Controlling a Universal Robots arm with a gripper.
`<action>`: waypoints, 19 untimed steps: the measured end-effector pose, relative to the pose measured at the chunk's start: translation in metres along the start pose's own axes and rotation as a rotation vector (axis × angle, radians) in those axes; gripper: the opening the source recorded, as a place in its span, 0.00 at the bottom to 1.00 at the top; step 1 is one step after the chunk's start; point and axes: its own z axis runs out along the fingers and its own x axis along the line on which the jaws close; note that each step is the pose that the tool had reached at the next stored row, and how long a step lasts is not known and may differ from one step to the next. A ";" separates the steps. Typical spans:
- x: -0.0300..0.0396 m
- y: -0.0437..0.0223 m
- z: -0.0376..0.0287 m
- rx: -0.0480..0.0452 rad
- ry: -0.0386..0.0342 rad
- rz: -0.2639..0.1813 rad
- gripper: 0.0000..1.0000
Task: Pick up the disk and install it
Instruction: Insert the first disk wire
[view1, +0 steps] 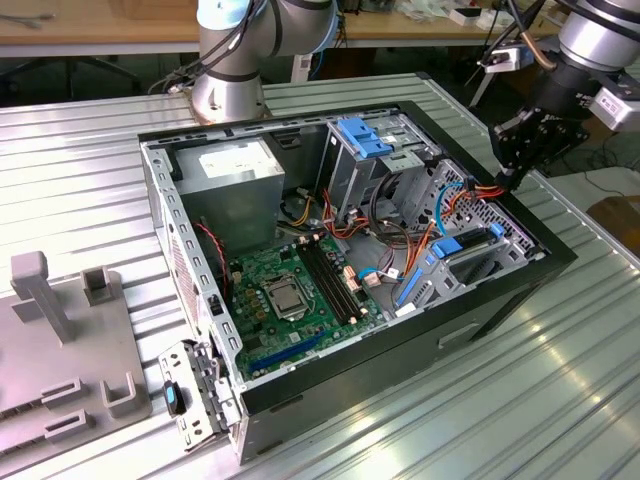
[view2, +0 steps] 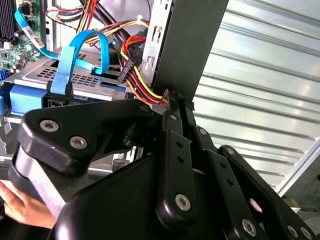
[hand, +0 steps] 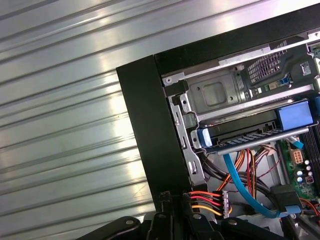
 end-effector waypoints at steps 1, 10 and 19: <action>0.0001 -0.0001 -0.0012 -0.0003 0.0001 0.000 0.17; -0.0082 0.0022 -0.0090 -0.0008 -0.0014 0.003 0.17; -0.0106 0.0029 -0.0092 -0.0068 0.0003 0.084 0.17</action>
